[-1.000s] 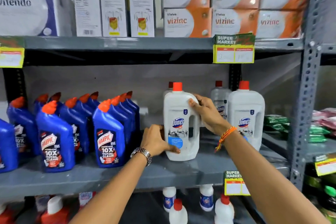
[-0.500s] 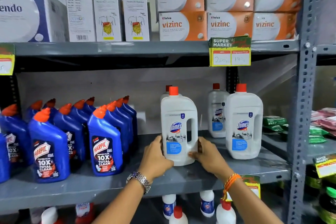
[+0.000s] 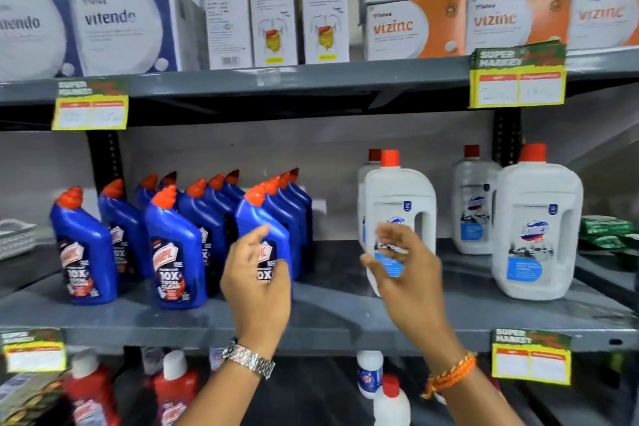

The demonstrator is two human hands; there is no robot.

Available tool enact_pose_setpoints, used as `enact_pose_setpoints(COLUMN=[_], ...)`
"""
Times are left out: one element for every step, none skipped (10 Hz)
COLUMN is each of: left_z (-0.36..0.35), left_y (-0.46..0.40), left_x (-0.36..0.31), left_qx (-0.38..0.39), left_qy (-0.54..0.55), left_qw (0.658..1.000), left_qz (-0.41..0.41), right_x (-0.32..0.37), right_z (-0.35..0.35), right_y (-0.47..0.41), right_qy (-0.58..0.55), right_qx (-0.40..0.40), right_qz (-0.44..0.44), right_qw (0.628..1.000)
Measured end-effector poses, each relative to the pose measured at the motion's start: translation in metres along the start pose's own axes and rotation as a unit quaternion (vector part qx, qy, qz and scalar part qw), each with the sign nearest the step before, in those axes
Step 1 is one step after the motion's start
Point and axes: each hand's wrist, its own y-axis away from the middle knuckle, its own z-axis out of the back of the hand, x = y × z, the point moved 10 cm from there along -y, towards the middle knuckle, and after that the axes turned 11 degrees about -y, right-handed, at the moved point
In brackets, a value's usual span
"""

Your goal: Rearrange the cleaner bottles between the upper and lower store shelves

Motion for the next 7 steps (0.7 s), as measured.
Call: enact_pose_setpoints(left_z=[0.023, 0.005, -0.003, 0.0, -0.001, -0.001, 0.0], left_y=[-0.016, -0.02, -0.013, -0.018, -0.025, -0.03, -0.033], left_x=[0.019, 0.067, 0.081, 0.083, 0.087, 0.089, 0.085], left_qx=[-0.016, 0.137, 0.198, 0.204, 0.211, 0.222, 0.221], left_qy=[-0.047, -0.128, -0.128, -0.126, -0.119, -0.119, -0.121], left_qw=[0.997, 0.966, 0.952, 0.957, 0.957, 0.957, 0.959], left_qz=[0.057, 0.18, 0.194, 0.163, 0.158, 0.143, 0.131], right_x=[-0.011, -0.038, -0.049, -0.058, -0.063, -0.063, -0.057], right_z=[-0.069, -0.143, -0.169, -0.178, -0.181, -0.183, -0.185], right_y=[0.005, 0.005, 0.003, -0.003, -0.006, -0.005, -0.004], right_qy=[-0.035, 0.024, 0.046, 0.067, 0.058, 0.061, 0.057], right_qx=[0.12, 0.216, 0.213, 0.175, 0.169, 0.169, 0.174], right_qz=[-0.079, -0.121, -0.111, -0.103, -0.109, -0.099, -0.102], right_qw=[0.989, 0.969, 0.97, 0.977, 0.978, 0.979, 0.978])
